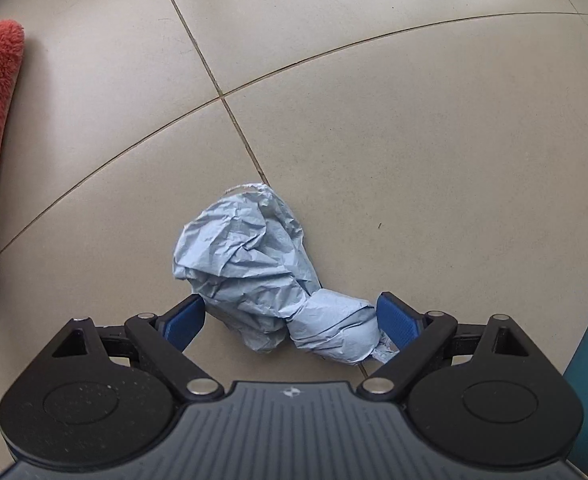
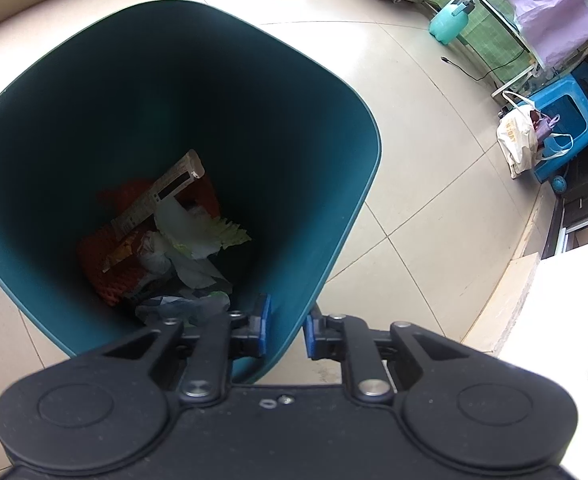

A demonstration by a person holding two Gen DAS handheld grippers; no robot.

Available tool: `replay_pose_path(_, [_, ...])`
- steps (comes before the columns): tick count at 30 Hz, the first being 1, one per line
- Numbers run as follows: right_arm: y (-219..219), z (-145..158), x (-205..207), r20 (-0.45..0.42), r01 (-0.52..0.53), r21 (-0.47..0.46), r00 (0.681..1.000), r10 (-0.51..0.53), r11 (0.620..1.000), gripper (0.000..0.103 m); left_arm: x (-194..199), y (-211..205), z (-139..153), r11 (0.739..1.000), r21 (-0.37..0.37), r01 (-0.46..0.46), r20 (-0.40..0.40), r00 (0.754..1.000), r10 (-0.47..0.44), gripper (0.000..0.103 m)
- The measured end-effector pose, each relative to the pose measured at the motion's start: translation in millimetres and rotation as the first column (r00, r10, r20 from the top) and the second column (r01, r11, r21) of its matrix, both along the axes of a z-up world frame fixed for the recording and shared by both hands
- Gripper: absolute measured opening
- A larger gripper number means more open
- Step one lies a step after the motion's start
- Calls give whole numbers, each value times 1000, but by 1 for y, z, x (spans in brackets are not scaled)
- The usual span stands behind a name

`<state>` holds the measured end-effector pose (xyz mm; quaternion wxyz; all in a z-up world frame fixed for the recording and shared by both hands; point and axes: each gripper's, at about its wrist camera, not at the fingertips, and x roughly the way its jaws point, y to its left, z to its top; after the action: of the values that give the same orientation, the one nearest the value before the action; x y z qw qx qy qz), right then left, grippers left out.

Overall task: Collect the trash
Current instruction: 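Close the left gripper on the twisted end of the blue bag, then carry the blue plastic bag into the wastebasket with the left gripper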

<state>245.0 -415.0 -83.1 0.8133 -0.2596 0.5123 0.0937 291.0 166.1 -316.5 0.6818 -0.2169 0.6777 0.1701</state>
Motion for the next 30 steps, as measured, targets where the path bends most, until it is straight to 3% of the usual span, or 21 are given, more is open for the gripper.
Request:
replay_pose_path(4, [-1, 0, 0, 0, 2, 1, 1000, -2, 1000, 16, -3, -10, -7, 999, 21, 39, -24, 999, -38, 90])
replay_pose_path(6, [-1, 0, 0, 2, 1, 0, 1000, -1, 1000, 16, -6, -14, -11, 999, 12, 49, -46, 998, -49, 63])
replay_pose_path(8, [0, 0, 0, 2, 1, 1, 1000, -1, 1000, 16, -8, -16, -9, 998, 37, 60, -46, 997, -58, 55])
replay_pose_path(9, [-1, 0, 0, 3, 0, 1, 1000, 0, 1000, 16, -9, -17, -8, 997, 37, 66, -44, 997, -65, 46])
replay_pose_path(14, [-1, 0, 0, 4, -2, 0, 1000, 2, 1000, 16, -16, -23, 4, 991, 87, 105, -41, 994, -102, 44])
replay_pose_path(20, [-2, 1, 0, 6, -1, 3, 1000, 1, 1000, 16, -11, -52, 52, 974, 130, 187, -4, 982, -188, 44])
replay_pose_path(30, [-3, 1, 0, 11, 2, 14, 1000, -2, 1000, 16, -20, -114, 159, 913, 185, 363, 152, 907, -392, 44])
